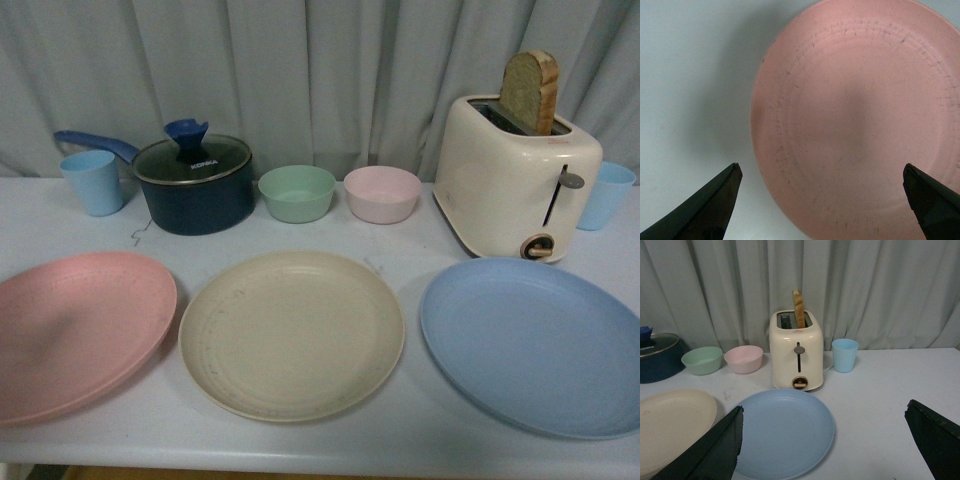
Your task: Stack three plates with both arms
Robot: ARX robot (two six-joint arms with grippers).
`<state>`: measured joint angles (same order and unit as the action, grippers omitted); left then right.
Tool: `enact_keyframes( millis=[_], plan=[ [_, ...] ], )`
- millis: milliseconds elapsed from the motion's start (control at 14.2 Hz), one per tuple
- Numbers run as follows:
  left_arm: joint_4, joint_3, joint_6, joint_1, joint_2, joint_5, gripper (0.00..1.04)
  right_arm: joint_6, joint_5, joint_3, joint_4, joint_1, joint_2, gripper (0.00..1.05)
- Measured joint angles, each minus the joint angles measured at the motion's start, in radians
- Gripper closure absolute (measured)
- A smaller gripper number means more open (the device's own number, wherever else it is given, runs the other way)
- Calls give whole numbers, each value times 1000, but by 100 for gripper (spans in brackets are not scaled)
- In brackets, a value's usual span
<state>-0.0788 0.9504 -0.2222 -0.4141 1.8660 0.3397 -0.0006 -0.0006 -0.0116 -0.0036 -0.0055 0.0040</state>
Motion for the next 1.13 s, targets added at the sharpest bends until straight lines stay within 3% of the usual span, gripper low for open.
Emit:
enact_keyframes(
  millis=[492, 774, 985, 1126],
  plan=[
    [-8, 211, -20, -20, 292, 21, 7, 0, 0, 0, 0, 0, 0, 6],
    [-17, 242, -9, -40, 317, 35, 41, 0, 0, 0, 0, 0, 0, 6],
    [-19, 245, -3, -50, 322, 32, 79, 0, 0, 0, 0, 0, 0, 6],
    [-17, 241, 5, -58, 316, 44, 95, 0, 0, 0, 0, 0, 0, 6]
  ],
)
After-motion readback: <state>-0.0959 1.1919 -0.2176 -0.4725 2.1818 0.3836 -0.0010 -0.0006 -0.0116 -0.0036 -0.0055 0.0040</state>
